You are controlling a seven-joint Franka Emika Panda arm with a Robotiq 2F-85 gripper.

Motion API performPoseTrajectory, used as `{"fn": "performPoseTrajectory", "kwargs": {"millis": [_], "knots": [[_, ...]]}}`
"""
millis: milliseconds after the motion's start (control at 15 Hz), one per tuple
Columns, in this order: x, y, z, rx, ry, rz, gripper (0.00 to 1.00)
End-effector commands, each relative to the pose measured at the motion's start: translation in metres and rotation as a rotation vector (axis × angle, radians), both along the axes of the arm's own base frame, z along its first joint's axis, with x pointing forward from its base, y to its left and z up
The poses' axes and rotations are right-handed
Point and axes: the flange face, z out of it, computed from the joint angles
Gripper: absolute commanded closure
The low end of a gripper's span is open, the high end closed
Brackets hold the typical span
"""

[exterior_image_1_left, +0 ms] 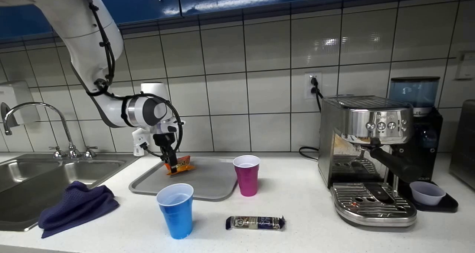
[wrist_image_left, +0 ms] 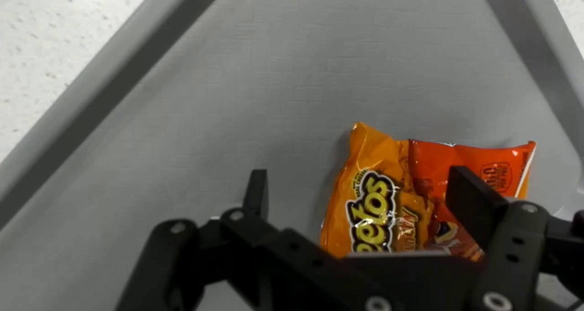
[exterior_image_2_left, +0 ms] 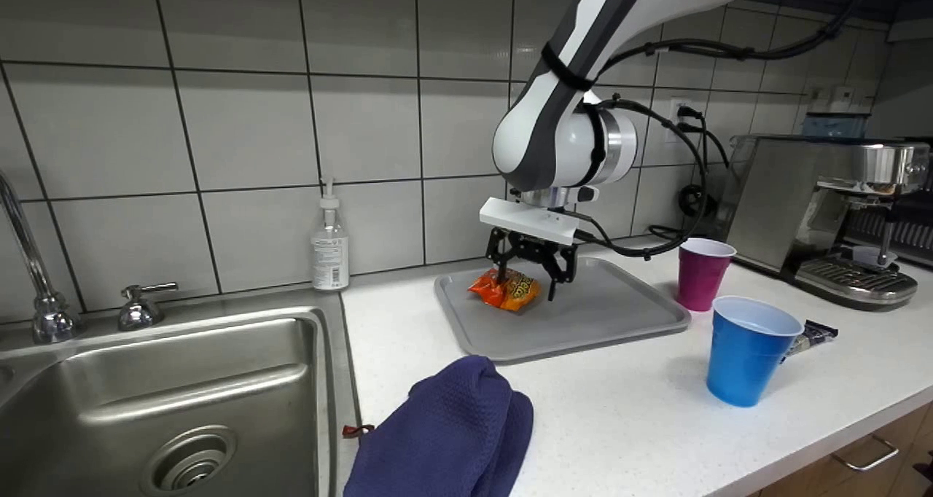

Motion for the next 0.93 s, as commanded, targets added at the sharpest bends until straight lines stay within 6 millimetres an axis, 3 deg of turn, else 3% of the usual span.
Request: {"fn": "performPoseTrajectory", "kwargs": {"millis": [0, 800, 867], "knots": [[0.014, 0.001, -0.004, -0.018, -0.016, -0.004, 0.0], [0.015, 0.012, -0.013, -0.022, -0.012, 0.02, 0.0], [0.015, 0.013, -0.014, -0.023, -0.012, 0.021, 0.05]]}}
